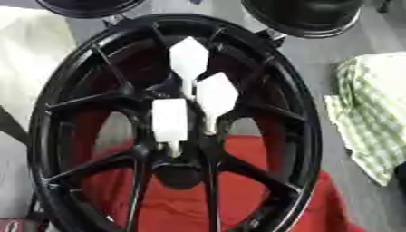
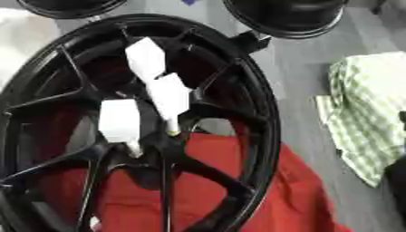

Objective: Pull the pin out of the wheel hub.

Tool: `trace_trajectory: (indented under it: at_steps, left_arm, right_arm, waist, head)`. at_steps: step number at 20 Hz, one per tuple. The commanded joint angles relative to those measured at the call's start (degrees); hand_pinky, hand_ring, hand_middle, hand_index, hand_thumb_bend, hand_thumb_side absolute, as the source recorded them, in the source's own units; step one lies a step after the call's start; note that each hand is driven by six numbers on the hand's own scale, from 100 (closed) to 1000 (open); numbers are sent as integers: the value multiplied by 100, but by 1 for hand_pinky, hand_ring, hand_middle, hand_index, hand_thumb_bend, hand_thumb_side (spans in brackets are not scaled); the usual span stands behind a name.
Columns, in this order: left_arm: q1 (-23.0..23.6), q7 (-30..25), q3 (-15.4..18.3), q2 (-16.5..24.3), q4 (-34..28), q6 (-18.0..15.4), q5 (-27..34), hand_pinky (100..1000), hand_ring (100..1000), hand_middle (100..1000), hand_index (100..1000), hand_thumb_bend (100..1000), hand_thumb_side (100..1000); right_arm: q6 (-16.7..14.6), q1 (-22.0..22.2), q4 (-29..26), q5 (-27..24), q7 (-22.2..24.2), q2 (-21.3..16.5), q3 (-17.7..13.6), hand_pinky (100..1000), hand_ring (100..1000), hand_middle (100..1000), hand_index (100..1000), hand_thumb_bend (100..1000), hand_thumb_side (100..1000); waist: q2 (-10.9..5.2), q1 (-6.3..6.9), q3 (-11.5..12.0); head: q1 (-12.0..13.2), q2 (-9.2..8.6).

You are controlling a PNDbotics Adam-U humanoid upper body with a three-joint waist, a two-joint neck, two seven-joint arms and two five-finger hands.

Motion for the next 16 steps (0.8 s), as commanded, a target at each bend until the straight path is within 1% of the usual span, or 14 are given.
trace_trajectory:
  at_steps: [1, 7, 9, 11, 13, 16]
  left_arm:
    - [-24, -21, 43, 75, -112, -16, -9, 760, 580, 662, 674, 100, 822]
    - [-28, -21, 47, 78, -112, -44, -27, 760, 579, 662, 674, 100, 819]
    - [-18, 2, 49, 83, -112, -52, -19, 759, 576, 657, 671, 100, 814]
    - [1, 33, 43, 97, -112, -70, -8, 760, 576, 656, 670, 100, 810]
    - [5, 42, 34, 128, -112, -86, -9, 760, 576, 657, 670, 100, 808]
    - [16, 37, 21, 151, -112, -91, -13, 761, 576, 657, 670, 100, 808]
  right_arm:
    - [-42, 6, -107, 4, -7, -100, -38, 876, 768, 565, 704, 100, 333]
    - [-69, 17, -107, -3, -11, -150, -37, 877, 773, 572, 707, 100, 333]
    - [-167, 10, -107, 1, -1, -321, -34, 884, 784, 584, 716, 100, 311]
    - [-375, 8, -107, 23, 36, -651, -3, 887, 788, 588, 725, 100, 296]
    - [-652, 25, -107, 94, 111, -1036, 44, 882, 789, 593, 728, 100, 299]
    - [-1149, 63, -107, 224, 154, -1718, 94, 876, 790, 601, 731, 100, 245]
  waist:
    - [-83, 4, -9]
    - [-98, -5, -13]
    - [-108, -8, -27]
    - [-122, 10, -54]
    - [-139, 18, -77]
    - [-155, 17, -97]
  head:
    - [-15, 21]
    - [-45, 124]
    - [-51, 154]
    - [-47, 167]
    - [-59, 167]
    - [-61, 152]
